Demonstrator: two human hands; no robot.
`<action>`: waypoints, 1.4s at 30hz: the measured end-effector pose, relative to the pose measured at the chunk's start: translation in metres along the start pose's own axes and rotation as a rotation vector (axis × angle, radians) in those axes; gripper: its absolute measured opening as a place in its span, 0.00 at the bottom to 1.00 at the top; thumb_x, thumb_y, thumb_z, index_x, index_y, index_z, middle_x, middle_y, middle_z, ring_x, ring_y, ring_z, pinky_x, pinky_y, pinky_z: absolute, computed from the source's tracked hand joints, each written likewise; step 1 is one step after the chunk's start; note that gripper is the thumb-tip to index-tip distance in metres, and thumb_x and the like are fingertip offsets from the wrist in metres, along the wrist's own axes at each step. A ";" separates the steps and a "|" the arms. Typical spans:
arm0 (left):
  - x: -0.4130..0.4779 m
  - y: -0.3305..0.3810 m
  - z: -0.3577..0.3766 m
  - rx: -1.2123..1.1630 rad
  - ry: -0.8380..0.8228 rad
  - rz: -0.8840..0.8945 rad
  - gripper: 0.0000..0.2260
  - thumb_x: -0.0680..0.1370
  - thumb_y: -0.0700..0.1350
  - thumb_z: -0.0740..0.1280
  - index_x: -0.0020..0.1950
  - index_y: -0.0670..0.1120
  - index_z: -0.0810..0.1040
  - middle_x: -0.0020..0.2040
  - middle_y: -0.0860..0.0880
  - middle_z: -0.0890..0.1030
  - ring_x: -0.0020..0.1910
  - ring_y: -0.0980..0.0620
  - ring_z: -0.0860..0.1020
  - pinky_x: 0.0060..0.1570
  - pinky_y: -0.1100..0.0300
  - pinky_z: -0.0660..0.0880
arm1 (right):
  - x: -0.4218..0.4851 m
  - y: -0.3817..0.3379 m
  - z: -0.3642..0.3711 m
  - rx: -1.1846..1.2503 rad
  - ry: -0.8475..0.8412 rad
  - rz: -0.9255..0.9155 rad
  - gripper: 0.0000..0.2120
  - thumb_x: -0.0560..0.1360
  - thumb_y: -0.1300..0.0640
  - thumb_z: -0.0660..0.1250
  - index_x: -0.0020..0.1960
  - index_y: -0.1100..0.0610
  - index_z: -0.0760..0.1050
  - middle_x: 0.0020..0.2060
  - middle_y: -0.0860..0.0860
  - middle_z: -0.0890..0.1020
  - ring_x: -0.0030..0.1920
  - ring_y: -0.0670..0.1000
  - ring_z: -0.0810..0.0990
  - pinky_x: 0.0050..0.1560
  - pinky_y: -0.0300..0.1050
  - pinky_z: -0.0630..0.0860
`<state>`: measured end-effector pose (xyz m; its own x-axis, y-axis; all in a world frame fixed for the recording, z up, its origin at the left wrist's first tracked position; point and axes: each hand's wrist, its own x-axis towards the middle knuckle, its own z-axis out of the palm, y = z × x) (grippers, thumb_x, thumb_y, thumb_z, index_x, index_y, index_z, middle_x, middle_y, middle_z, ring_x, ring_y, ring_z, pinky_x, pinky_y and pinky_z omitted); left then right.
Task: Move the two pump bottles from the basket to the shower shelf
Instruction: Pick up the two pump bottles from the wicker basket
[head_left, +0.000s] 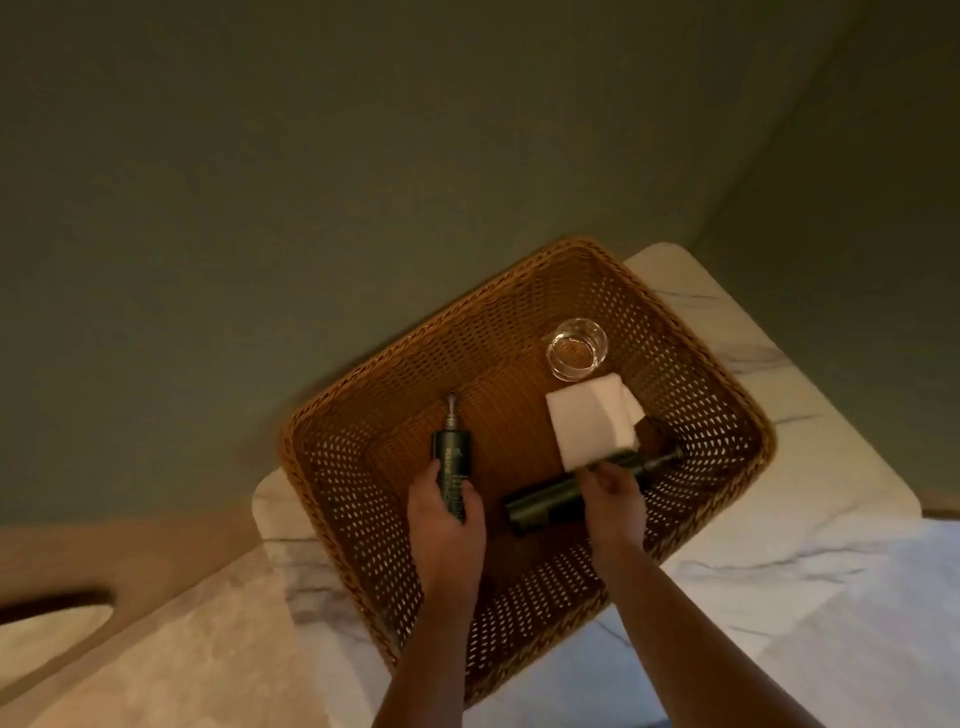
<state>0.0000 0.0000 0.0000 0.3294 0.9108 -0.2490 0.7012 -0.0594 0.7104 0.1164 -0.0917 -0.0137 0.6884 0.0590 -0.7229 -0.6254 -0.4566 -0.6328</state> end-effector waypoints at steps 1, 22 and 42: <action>0.002 -0.001 0.002 -0.008 -0.005 -0.010 0.20 0.75 0.42 0.64 0.65 0.41 0.66 0.61 0.40 0.72 0.60 0.45 0.70 0.57 0.57 0.64 | 0.004 0.002 0.002 0.043 0.031 0.036 0.20 0.74 0.56 0.65 0.64 0.59 0.68 0.57 0.57 0.76 0.53 0.54 0.74 0.53 0.46 0.69; 0.003 -0.037 0.024 -0.002 0.020 0.010 0.18 0.75 0.42 0.63 0.64 0.44 0.67 0.55 0.50 0.70 0.53 0.55 0.68 0.53 0.59 0.65 | 0.084 0.032 0.042 0.343 0.411 0.378 0.43 0.67 0.53 0.73 0.71 0.62 0.51 0.69 0.61 0.65 0.67 0.63 0.65 0.67 0.56 0.62; -0.003 -0.032 0.015 -0.081 0.045 -0.160 0.21 0.74 0.38 0.64 0.66 0.40 0.65 0.62 0.40 0.72 0.59 0.48 0.70 0.60 0.54 0.66 | 0.052 0.015 0.029 0.068 0.080 -0.228 0.34 0.66 0.62 0.73 0.67 0.55 0.60 0.62 0.57 0.73 0.60 0.56 0.72 0.54 0.47 0.70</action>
<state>-0.0140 -0.0073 -0.0321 0.1881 0.9235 -0.3343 0.6887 0.1187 0.7153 0.1318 -0.0694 -0.0687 0.8395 0.0822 -0.5371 -0.4723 -0.3783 -0.7961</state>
